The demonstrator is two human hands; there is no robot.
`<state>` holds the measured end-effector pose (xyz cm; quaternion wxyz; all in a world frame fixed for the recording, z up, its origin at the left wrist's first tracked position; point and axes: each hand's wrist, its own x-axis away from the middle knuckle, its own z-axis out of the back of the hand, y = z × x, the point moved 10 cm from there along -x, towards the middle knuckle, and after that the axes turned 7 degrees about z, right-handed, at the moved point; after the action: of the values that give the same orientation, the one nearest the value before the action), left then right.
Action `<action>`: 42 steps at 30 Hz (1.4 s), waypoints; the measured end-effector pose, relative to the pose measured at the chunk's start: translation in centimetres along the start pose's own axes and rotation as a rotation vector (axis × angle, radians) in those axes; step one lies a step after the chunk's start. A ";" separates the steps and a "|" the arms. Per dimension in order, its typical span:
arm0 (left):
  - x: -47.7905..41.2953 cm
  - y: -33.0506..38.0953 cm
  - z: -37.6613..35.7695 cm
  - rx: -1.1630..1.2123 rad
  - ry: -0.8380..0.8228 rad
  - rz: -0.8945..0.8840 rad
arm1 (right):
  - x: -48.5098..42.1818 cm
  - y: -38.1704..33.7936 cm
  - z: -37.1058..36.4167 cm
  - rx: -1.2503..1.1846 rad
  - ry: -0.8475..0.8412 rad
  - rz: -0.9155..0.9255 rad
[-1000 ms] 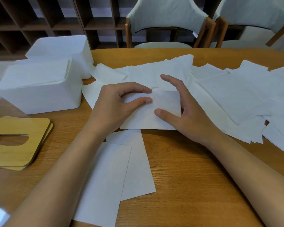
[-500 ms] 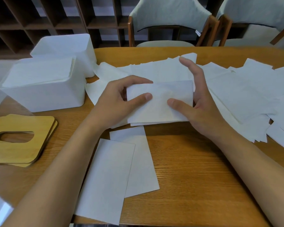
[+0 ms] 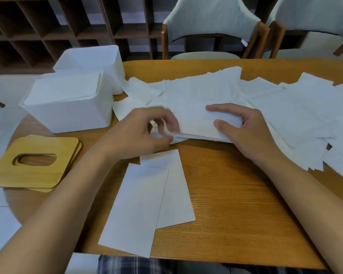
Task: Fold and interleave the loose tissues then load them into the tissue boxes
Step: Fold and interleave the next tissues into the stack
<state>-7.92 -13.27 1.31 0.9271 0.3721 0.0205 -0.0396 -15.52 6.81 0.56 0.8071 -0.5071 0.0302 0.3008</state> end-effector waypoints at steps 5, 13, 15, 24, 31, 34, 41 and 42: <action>1.1 -0.7 -4.1 -0.096 -0.305 0.011 | 0.0 0.0 0.2 0.008 0.027 0.002; 0.4 -0.3 -4.2 -0.057 -0.266 0.031 | -0.1 0.7 0.1 0.018 0.018 -0.030; 0.0 0.2 -3.5 -0.015 -0.250 0.031 | -0.1 0.9 0.2 0.020 0.023 -0.049; -3.0 -0.4 0.6 0.356 0.196 0.083 | -0.1 0.7 -0.3 -0.256 -0.002 -0.145; -3.6 -1.8 0.1 0.497 0.366 0.161 | -0.3 0.5 -0.8 -0.168 0.010 -0.066; -3.3 -2.9 0.3 0.552 0.438 0.205 | -0.4 0.3 -0.5 -0.123 0.038 -0.023; -2.9 -2.0 0.0 0.543 0.511 0.193 | -0.7 -0.1 -0.8 -0.076 0.080 0.001; -2.9 -1.9 -0.1 0.542 0.516 0.196 | -0.8 -0.1 -0.8 -0.068 0.083 0.001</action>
<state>-10.96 -14.47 0.12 0.7591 0.6014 0.2062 0.1399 -15.90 5.80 0.52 0.7873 -0.5462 0.0537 0.2810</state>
